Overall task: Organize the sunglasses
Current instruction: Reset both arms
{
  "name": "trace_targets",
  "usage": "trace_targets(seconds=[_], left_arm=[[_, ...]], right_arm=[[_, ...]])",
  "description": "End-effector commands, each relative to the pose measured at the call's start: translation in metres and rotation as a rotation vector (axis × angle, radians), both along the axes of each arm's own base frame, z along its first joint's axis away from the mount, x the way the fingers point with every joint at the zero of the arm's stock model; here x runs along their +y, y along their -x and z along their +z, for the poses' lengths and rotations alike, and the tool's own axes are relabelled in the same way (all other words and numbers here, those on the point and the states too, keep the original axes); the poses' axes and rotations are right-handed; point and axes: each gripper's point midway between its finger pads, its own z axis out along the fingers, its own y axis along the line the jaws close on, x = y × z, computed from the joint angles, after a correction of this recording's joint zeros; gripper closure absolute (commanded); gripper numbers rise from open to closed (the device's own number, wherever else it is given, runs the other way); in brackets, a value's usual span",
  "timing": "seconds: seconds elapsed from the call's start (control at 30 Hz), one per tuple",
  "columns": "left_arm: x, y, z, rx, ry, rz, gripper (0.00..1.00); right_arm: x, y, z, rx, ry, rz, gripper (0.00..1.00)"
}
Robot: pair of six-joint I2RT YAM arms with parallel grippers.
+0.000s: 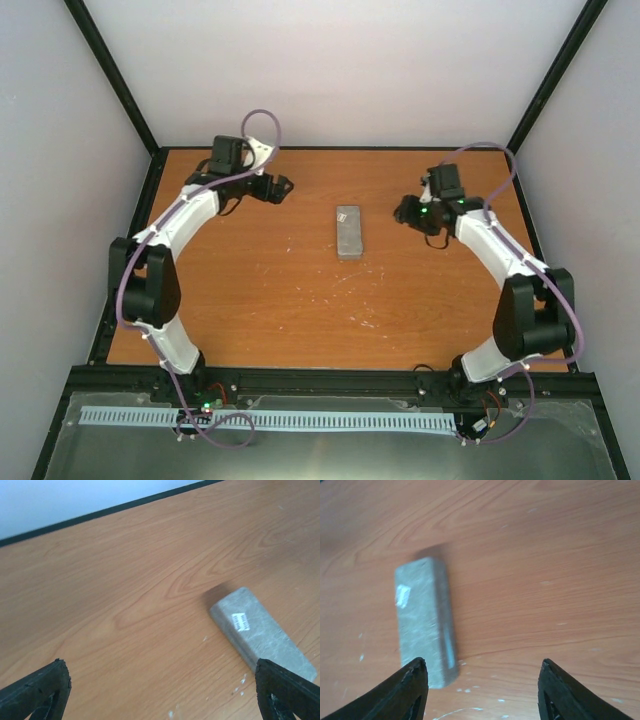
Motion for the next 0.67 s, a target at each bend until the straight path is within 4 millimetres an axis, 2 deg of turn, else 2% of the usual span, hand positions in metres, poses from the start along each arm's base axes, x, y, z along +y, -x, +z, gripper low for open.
trace_targets(seconds=[0.0,0.1,0.2,0.63], left_arm=[[0.062,0.004,0.012,0.028,0.086,0.148,0.0],[0.086,0.014,-0.004,0.067,0.079,0.193,0.01],[0.097,0.023,-0.012,0.092,0.091,0.218,0.01],[0.099,0.028,-0.021,0.106,0.087,0.226,0.0]], right_arm=[[-0.065,0.017,-0.005,0.052,0.162,-0.131,0.41],[-0.086,0.023,-0.006,0.061,0.219,-0.169,0.4],[-0.095,0.026,-0.01,0.08,0.233,-0.191,0.4],[-0.101,0.015,-0.016,0.089,0.179,-0.272,0.39]])
